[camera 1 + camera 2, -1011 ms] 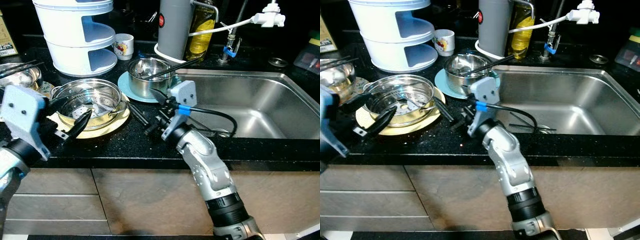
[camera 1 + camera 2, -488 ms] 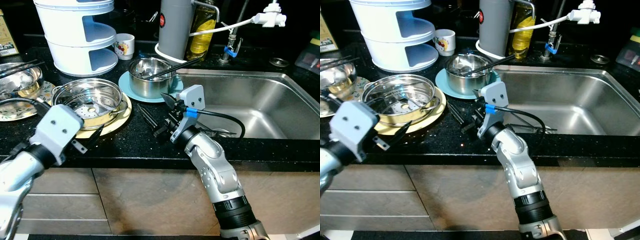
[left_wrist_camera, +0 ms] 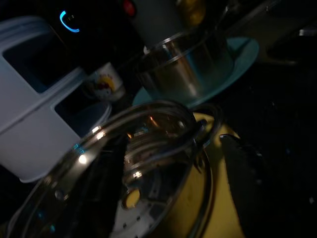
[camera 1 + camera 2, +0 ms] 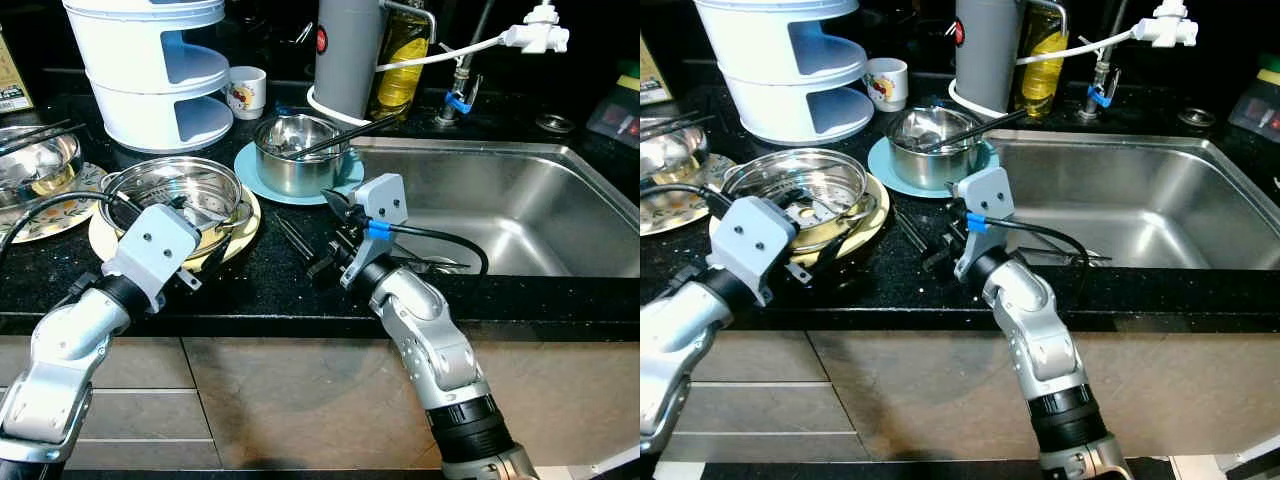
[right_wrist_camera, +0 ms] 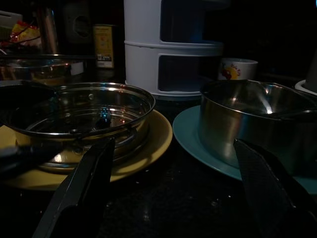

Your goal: Kitchen organization

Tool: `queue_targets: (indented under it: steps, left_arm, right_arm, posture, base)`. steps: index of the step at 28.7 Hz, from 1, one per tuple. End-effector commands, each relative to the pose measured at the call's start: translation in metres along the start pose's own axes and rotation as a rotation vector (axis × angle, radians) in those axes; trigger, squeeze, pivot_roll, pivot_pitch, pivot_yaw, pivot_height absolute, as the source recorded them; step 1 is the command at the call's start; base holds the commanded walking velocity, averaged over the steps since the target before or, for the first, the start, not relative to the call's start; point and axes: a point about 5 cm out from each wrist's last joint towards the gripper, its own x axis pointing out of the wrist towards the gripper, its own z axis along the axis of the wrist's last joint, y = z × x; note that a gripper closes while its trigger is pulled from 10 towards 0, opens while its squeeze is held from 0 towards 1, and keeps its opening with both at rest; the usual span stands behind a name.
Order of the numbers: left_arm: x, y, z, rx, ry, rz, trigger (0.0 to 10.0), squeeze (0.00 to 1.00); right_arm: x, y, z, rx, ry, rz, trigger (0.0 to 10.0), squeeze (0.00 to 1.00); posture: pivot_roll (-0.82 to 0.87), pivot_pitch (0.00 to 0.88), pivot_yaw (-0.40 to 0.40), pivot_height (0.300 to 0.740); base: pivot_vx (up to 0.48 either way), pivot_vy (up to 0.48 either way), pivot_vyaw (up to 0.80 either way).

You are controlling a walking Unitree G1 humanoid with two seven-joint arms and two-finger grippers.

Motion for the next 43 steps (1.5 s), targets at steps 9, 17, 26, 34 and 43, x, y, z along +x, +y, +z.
queue_targets:
  steps: [9, 17, 26, 34, 43]
  left_arm:
    - [0.007, -0.009, -0.008, 0.025, 0.000, -0.040, 10.0, 0.00]
    - [0.017, -0.010, -0.010, -0.001, -0.022, -0.041, 0.0, 0.00]
    - [0.022, -0.006, -0.008, -0.005, -0.053, -0.016, 0.0, 0.00]
    - [0.025, 0.005, 0.000, -0.010, -0.093, 0.018, 0.0, 0.00]
    - [0.032, 0.020, 0.020, -0.069, -0.180, 0.053, 0.0, 0.00]
  right_arm:
    - [-0.001, 0.002, -0.001, 0.005, 0.006, -0.001, 10.0, 0.00]
    - [-0.001, 0.001, -0.001, 0.008, 0.005, -0.006, 10.0, 0.00]
    - [-0.001, -0.002, 0.001, 0.010, 0.003, -0.018, 10.0, 0.00]
    - [0.000, -0.003, 0.002, 0.014, -0.001, -0.020, 10.0, 0.00]
    - [0.001, -0.006, 0.003, 0.024, -0.007, -0.031, 10.0, 0.00]
  posture:
    - [0.07, 0.198, -0.053, 0.740]
    - [0.07, 0.197, -0.050, 0.740]
    - [0.06, 0.200, -0.050, 0.740]
    - [0.07, 0.202, -0.056, 0.740]
    - [0.07, 0.202, -0.054, 0.740]
  base:
    - [0.000, 0.000, 0.00]
    - [0.000, 0.000, 0.00]
    - [0.000, 0.000, 0.00]
    - [0.000, 0.000, 0.00]
    - [0.000, 0.000, 0.00]
